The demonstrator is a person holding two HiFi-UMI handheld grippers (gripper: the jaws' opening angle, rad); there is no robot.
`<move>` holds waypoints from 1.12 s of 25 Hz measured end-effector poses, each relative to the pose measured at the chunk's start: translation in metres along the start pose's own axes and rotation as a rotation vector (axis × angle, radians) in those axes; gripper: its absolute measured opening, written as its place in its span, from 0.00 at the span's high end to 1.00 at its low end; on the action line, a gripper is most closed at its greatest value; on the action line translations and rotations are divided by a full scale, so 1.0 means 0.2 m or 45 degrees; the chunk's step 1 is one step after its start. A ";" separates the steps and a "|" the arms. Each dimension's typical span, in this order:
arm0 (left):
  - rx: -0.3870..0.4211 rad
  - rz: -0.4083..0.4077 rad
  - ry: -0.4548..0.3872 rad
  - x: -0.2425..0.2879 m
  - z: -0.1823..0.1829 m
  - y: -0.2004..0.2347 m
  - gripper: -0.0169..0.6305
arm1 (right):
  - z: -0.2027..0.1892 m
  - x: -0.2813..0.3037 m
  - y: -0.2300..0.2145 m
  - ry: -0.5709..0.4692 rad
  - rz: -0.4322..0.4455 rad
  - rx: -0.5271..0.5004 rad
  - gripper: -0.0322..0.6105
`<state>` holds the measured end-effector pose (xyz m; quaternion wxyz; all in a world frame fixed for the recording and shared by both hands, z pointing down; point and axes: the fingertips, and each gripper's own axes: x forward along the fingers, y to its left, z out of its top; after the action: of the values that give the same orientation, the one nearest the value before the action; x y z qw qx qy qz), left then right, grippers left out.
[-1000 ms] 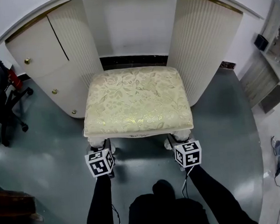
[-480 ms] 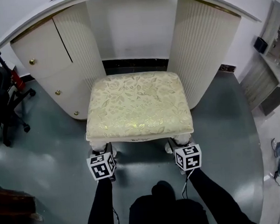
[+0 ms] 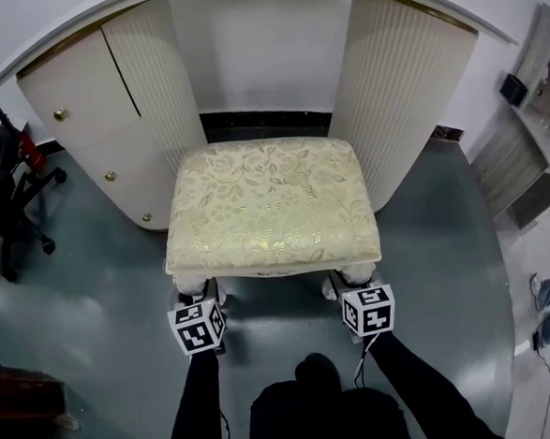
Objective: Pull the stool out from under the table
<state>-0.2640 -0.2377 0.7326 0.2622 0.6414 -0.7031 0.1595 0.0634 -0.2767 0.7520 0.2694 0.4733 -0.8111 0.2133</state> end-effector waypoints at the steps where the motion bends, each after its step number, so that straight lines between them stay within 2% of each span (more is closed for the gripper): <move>1: -0.002 0.003 -0.002 0.00 0.00 0.00 0.67 | 0.00 0.00 0.00 -0.004 -0.005 -0.006 0.67; 8: -0.009 0.036 -0.023 0.00 0.00 0.01 0.67 | 0.01 -0.01 0.00 -0.045 -0.042 -0.049 0.67; 19: -0.029 0.087 -0.008 0.00 -0.02 0.02 0.67 | 0.00 0.01 -0.01 -0.014 -0.092 -0.021 0.67; 28: -0.066 0.137 0.110 -0.03 -0.07 0.02 0.66 | -0.05 -0.04 -0.01 0.117 -0.133 0.054 0.67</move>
<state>-0.2652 -0.2242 0.7413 0.2997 0.5884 -0.7285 0.1825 0.0718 -0.2663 0.7544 0.3070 0.5104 -0.7673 0.2376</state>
